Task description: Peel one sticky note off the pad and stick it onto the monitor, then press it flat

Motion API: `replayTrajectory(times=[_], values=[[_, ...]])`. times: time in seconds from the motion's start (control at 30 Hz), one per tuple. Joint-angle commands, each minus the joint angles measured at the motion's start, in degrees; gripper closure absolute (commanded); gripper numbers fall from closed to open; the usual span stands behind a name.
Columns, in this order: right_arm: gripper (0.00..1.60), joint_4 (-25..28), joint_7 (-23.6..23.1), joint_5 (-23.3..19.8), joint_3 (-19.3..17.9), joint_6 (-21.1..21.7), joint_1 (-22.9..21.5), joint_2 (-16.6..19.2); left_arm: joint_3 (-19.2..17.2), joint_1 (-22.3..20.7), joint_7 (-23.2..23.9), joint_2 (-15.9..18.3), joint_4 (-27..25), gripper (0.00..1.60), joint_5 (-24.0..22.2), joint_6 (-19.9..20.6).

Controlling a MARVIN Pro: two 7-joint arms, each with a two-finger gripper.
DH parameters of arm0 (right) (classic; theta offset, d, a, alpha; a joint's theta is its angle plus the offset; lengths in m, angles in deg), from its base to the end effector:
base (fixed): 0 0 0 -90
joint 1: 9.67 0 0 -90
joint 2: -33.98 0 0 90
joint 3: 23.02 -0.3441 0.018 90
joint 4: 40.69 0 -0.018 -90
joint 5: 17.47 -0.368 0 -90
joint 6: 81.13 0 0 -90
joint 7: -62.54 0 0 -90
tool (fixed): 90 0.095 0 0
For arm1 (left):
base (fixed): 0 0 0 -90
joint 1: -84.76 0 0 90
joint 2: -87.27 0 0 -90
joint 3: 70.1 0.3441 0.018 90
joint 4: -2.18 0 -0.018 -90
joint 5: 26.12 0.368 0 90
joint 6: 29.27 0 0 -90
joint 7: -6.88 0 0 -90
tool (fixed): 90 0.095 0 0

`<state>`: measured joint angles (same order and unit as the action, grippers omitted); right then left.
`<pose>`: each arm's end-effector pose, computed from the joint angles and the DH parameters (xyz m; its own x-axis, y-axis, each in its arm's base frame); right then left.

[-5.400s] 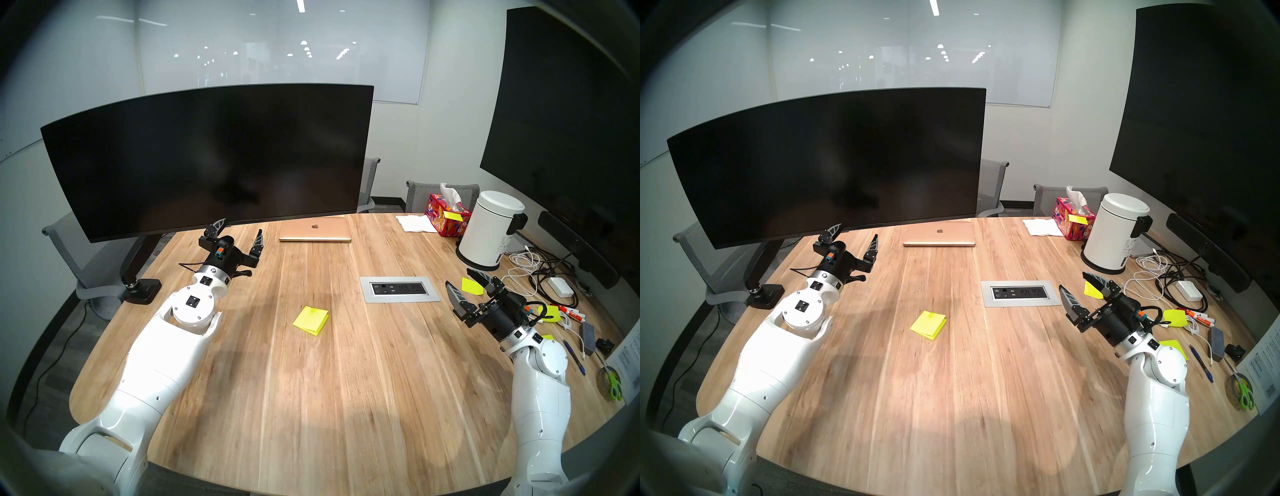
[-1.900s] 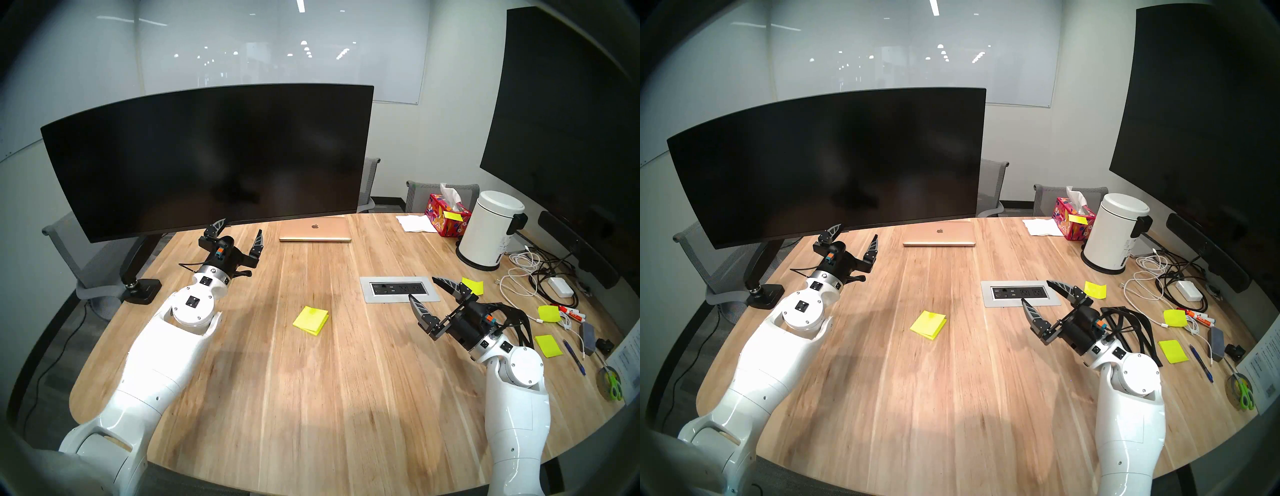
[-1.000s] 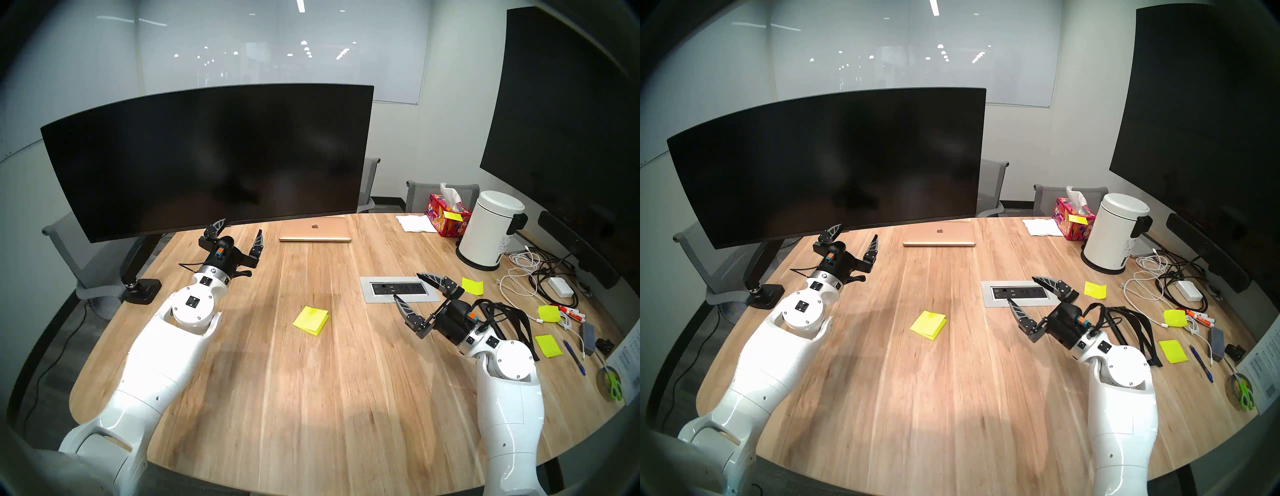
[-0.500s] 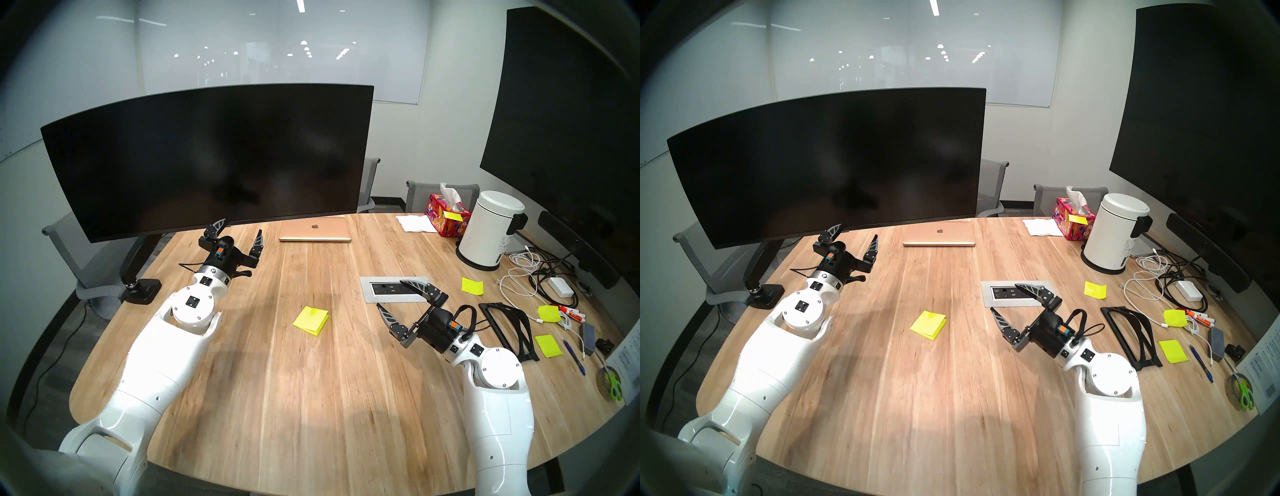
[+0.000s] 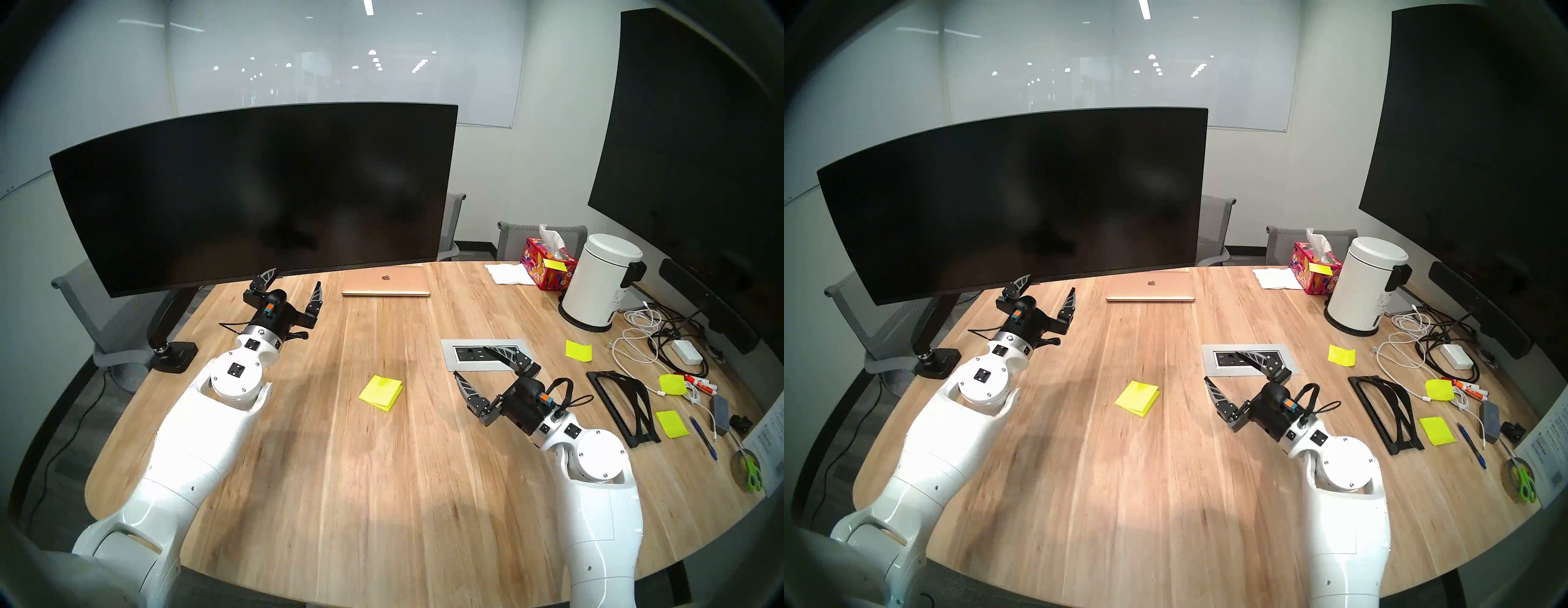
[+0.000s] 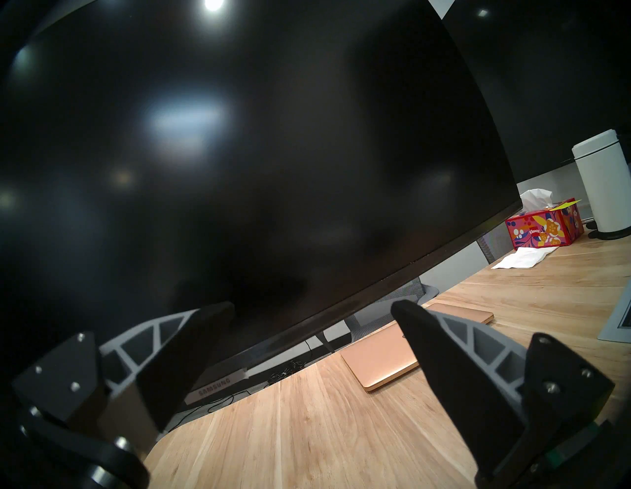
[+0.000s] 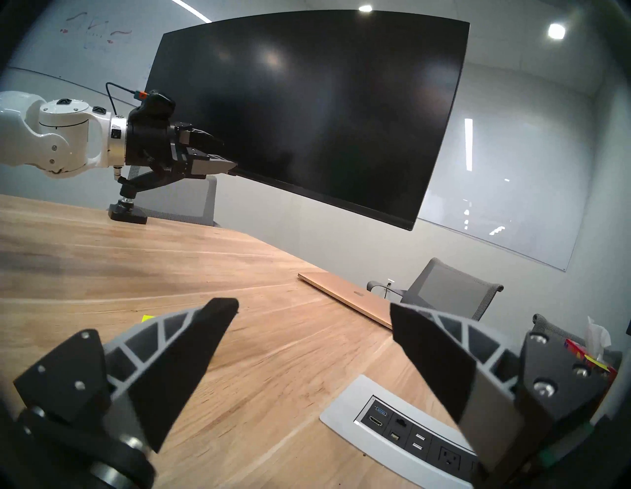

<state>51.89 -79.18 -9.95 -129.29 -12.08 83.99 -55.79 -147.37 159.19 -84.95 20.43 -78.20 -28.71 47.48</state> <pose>0.4226 -0.0512 -0.3595 -0.2900 0.2327 0.9283 0.5499 -0.7534 0.3606 0.5585 0.0721 -0.2838 -0.3024 -0.3398 0.8906 -0.0826 -0.9214 -0.3797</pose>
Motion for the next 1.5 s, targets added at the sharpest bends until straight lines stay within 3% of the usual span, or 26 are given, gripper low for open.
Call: replayTrajectory(times=[0.0,0.37,1.03,1.2,1.47], values=[[0.0,1.2,1.3,1.3,1.5,-0.2,-1.3,-1.4,0.0,-0.5,0.0,-0.2,-0.7,0.0,0.0,-0.1],[0.0,1.4,3.2,5.2,4.0,-0.8,-1.0,-2.5,0.0,-0.5,0.0,-0.1,-0.7,0.0,0.0,-0.1],[0.0,2.3,6.3,7.0,9.3,1.9,-1.5,-2.6,0.0,-0.5,0.0,-0.2,-0.7,0.0,0.0,-0.1],[0.0,1.3,7.5,8.2,10.2,0.9,-1.3,-2.5,0.0,-0.5,0.0,-0.1,-0.7,0.0,0.0,-0.1],[0.0,0.6,10.0,14.2,11.0,-3.3,-0.5,-2.0,0.0,-0.5,0.0,-0.1,-0.7,0.0,0.0,-0.1]])
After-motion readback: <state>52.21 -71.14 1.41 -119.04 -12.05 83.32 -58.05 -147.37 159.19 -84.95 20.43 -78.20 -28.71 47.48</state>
